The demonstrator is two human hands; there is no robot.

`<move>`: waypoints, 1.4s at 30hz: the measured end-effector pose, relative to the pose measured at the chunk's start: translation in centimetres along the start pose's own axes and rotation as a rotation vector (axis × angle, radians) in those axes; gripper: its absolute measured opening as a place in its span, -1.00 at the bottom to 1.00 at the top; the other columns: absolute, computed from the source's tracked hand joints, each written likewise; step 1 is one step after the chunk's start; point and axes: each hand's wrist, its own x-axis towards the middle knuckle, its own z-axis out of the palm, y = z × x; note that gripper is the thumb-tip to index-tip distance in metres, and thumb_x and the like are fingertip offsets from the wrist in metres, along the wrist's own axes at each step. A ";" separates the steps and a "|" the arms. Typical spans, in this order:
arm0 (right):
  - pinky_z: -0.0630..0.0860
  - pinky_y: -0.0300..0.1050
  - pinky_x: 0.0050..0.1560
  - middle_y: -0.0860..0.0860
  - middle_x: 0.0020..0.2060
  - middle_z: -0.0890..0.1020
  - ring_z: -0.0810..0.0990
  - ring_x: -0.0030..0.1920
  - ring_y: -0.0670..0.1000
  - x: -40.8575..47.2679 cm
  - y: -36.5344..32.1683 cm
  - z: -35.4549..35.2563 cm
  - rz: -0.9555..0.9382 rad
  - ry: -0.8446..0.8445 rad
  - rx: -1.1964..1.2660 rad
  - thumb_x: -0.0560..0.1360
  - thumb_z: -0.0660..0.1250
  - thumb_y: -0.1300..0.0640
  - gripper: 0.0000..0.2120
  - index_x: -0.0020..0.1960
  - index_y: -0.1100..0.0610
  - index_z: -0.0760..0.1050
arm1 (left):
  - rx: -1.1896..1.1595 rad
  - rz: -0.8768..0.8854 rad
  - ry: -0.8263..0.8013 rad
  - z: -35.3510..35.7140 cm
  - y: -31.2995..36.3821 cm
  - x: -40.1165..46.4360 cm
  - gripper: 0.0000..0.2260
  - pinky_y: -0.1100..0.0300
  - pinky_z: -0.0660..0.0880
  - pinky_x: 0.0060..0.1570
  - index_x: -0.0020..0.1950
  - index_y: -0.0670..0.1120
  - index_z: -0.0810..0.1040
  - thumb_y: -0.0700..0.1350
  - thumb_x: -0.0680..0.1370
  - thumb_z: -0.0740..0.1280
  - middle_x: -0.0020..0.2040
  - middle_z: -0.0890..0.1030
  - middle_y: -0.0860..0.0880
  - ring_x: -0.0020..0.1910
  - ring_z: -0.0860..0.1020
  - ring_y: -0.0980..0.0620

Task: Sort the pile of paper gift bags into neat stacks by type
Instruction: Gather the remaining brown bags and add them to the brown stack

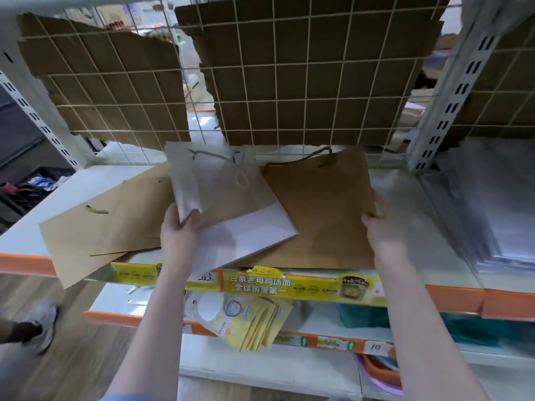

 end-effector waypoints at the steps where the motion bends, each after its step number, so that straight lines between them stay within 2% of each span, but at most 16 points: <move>1: 0.48 0.09 0.18 0.06 0.06 0.57 0.54 0.00 0.11 -0.6 -0.2 -0.7 -0.019 0.045 0.035 0.53 0.13 0.35 -0.56 0.34 0.01 0.40 | -0.039 0.009 -0.007 -0.2 0.3 -0.5 -0.91 0.28 0.37 -0.24 0.06 -0.07 0.46 -0.19 0.57 0.24 -0.14 0.55 0.02 -0.17 0.48 0.06; 4: 0.44 0.01 0.14 0.07 0.00 0.57 0.53 0.10 0.15 -2.7 -0.6 -2.9 -0.123 0.173 0.080 0.52 0.15 0.35 -0.68 0.18 0.09 0.49 | -0.097 0.081 -0.046 -0.6 0.9 -2.0 -0.90 0.47 0.38 -0.30 0.07 -0.08 0.46 -0.22 0.58 0.22 -0.15 0.55 0.06 -0.21 0.49 0.20; 7: 0.28 -0.22 0.21 -0.03 0.19 0.52 0.42 0.25 -0.04 -4.3 -0.9 -5.6 -0.161 0.295 0.069 0.55 0.18 0.28 -0.60 0.37 0.11 0.40 | -0.142 0.114 -0.118 -1.0 1.1 -3.9 -0.93 0.47 0.37 -0.38 0.03 -0.11 0.46 -0.22 0.58 0.23 -0.21 0.53 0.08 -0.28 0.50 0.24; 10: 0.31 -0.24 0.25 0.02 0.27 0.52 0.45 0.24 -0.07 -5.5 -1.0 -8.7 -0.175 0.392 0.054 0.56 0.20 0.23 -0.62 0.38 0.12 0.40 | -0.188 0.114 -0.168 -1.3 1.3 -6.3 -0.94 0.47 0.37 -0.38 -0.05 -0.10 0.45 -0.24 0.58 0.22 -0.25 0.50 0.08 -0.36 0.47 0.31; 12: 0.33 -0.18 0.34 -0.02 0.28 0.52 0.45 0.28 -0.08 -6.4 -1.0 -10.8 -0.173 0.409 0.093 0.57 0.19 0.24 -0.61 0.39 0.10 0.39 | -0.196 0.117 -0.178 -1.2 1.3 -7.7 -0.83 0.42 0.36 -0.35 -0.19 -0.04 0.40 -0.24 0.57 0.24 -0.30 0.47 0.10 -0.39 0.44 0.30; 14: 0.34 -0.20 0.30 -0.10 0.23 0.53 0.45 0.26 -0.10 -7.2 -1.0 -12.9 -0.174 0.425 0.096 0.57 0.17 0.23 -0.61 0.38 0.06 0.40 | -0.182 0.123 -0.176 -0.8 1.7 -8.9 -0.77 0.39 0.33 -0.34 -0.26 -0.02 0.36 -0.25 0.56 0.24 -0.37 0.45 0.17 -0.43 0.41 0.35; 16: 0.31 -0.25 0.22 -0.17 0.15 0.51 0.43 0.21 -0.15 -7.8 -1.0 -15.0 -0.175 0.440 0.079 0.58 0.15 0.22 -0.62 0.37 0.01 0.41 | -0.179 0.132 -0.184 0.0 2.5 -9.9 -0.80 0.37 0.33 -0.33 -0.25 -0.06 0.37 -0.23 0.56 0.25 -0.38 0.43 0.15 -0.43 0.41 0.33; 19: 0.30 -0.22 0.25 -0.19 0.12 0.49 0.42 0.20 -0.15 -8.0 -0.7 -18.2 -0.173 0.464 0.082 0.58 0.15 0.21 -0.62 0.37 0.00 0.41 | -0.209 0.122 -0.227 2.0 3.9 -11.2 -0.81 0.20 0.34 -0.28 -0.24 -0.02 0.40 -0.18 0.57 0.26 -0.33 0.44 0.08 -0.35 0.43 0.16; 21: 0.30 -0.20 0.29 -0.17 0.15 0.49 0.41 0.24 -0.13 -7.5 -0.3 -20.6 -0.173 0.478 0.090 0.58 0.15 0.22 -0.62 0.37 0.01 0.40 | -0.206 0.149 -0.243 4.1 4.7 -12.3 -0.78 0.20 0.36 -0.28 -0.26 0.01 0.40 -0.19 0.56 0.27 -0.35 0.48 0.07 -0.32 0.45 0.10; 24: 0.28 -0.22 0.26 -0.11 0.25 0.50 0.41 0.26 -0.10 -5.9 0.3 -25.2 -0.166 0.498 0.086 0.59 0.14 0.21 -0.62 0.37 0.00 0.40 | -0.231 0.147 -0.274 8.4 6.4 -14.3 -0.79 0.34 0.39 -0.34 -0.24 -0.03 0.40 -0.24 0.57 0.26 -0.40 0.53 0.13 -0.38 0.49 0.19; 26: 0.28 -0.19 0.28 -0.12 0.24 0.50 0.40 0.26 -0.09 -4.2 0.9 -28.9 -0.164 0.501 0.076 0.59 0.13 0.19 -0.63 0.37 0.00 0.41 | -0.233 0.132 -0.282 12.1 7.4 -15.7 -0.82 0.35 0.43 -0.33 -0.18 0.01 0.45 -0.22 0.57 0.27 -0.31 0.55 0.09 -0.34 0.51 0.19; 29: 0.30 -0.16 0.29 -0.17 0.13 0.53 0.43 0.26 -0.07 -0.5 1.7 -34.5 -0.166 0.499 0.101 0.58 0.16 0.17 -0.65 0.33 -0.02 0.45 | -0.220 0.125 -0.282 18.0 8.5 -18.1 -0.97 0.17 0.46 -0.17 -0.02 -0.04 0.50 -0.16 0.56 0.30 -0.12 0.60 -0.05 -0.18 0.56 0.05; 33: 0.33 -0.03 0.31 -0.16 0.12 0.55 0.45 0.23 -0.04 3.9 2.3 -41.8 -0.138 0.474 0.068 0.57 0.17 0.14 -0.68 0.29 -0.06 0.47 | -0.239 0.039 -0.290 25.7 9.7 -22.3 -0.88 0.22 0.45 -0.20 0.09 -0.12 0.50 -0.19 0.56 0.30 -0.12 0.58 -0.07 -0.14 0.54 -0.01; 37: 0.36 -0.13 0.25 -0.10 0.14 0.55 0.46 0.21 -0.04 8.1 2.2 -47.5 -0.115 0.460 0.114 0.58 0.18 0.19 -0.65 0.32 -0.02 0.45 | -0.241 -0.056 -0.292 31.3 10.8 -24.6 -0.69 0.05 0.45 0.03 0.23 -0.20 0.49 -0.10 0.54 0.34 -0.06 0.62 -0.11 -0.01 0.57 -0.09; 40: 0.35 -0.15 0.26 -0.10 0.18 0.54 0.45 0.27 0.00 10.4 2.6 -49.5 -0.092 0.443 0.119 0.57 0.17 0.21 -0.62 0.35 -0.02 0.43 | -0.193 -0.058 -0.319 33.4 11.2 -24.7 -0.70 0.13 0.46 -0.05 0.24 -0.21 0.46 -0.10 0.56 0.31 -0.18 0.63 0.00 -0.20 0.61 0.13; 42: 0.33 -0.11 0.31 -0.10 0.21 0.53 0.44 0.30 0.01 11.4 3.0 -50.2 -0.083 0.434 0.116 0.58 0.16 0.20 -0.63 0.35 -0.04 0.43 | -0.145 -0.041 -0.324 34.3 11.6 -24.4 -0.87 0.22 0.46 -0.16 0.08 -0.17 0.49 -0.16 0.57 0.28 -0.30 0.63 0.05 -0.37 0.59 0.26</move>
